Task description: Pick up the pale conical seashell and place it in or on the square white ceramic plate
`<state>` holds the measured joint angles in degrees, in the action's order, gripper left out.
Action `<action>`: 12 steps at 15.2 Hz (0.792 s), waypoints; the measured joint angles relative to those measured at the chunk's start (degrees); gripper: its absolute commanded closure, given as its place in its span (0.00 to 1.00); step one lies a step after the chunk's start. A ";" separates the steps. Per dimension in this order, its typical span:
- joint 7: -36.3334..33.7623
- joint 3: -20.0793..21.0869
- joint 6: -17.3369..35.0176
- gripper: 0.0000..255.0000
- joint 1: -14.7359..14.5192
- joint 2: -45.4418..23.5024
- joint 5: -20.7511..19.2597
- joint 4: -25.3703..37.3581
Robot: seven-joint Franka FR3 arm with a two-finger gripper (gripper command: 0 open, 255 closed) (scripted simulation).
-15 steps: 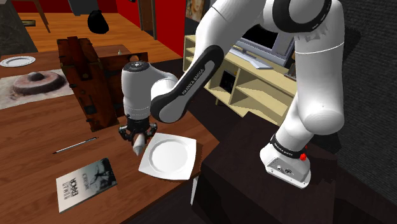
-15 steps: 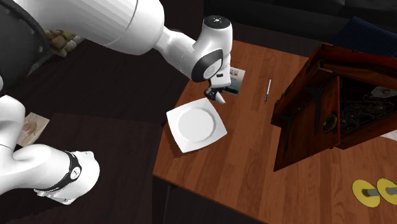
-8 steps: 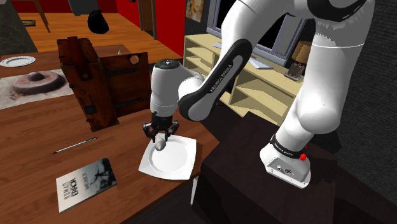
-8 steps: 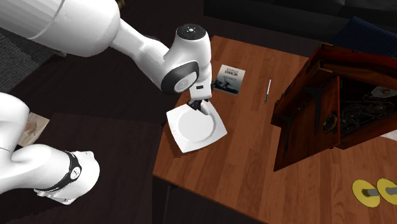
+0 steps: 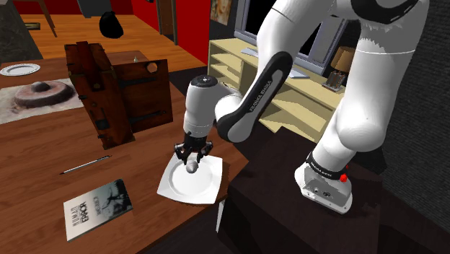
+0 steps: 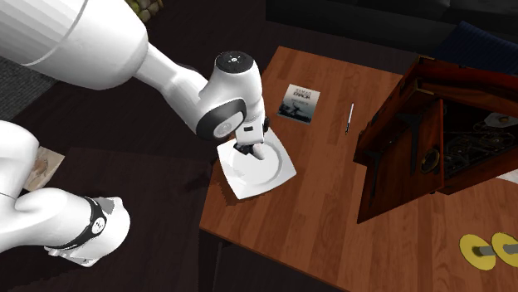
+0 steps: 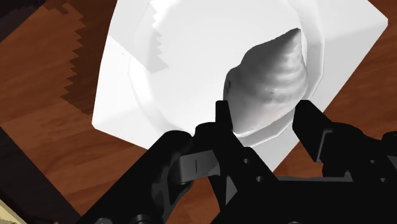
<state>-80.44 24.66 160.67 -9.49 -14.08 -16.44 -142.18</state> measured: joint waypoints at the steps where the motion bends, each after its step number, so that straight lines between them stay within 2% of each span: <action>1: -0.64 -0.65 0.58 1.00 -0.42 -0.80 -0.95 0.15; 8: -5.77 -6.50 5.43 1.00 -4.77 -6.73 -7.75 1.11; 12: -7.46 -8.81 7.05 1.00 -6.70 -9.02 -9.81 1.89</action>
<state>-87.90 15.84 167.72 -16.19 -23.11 -26.25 -140.29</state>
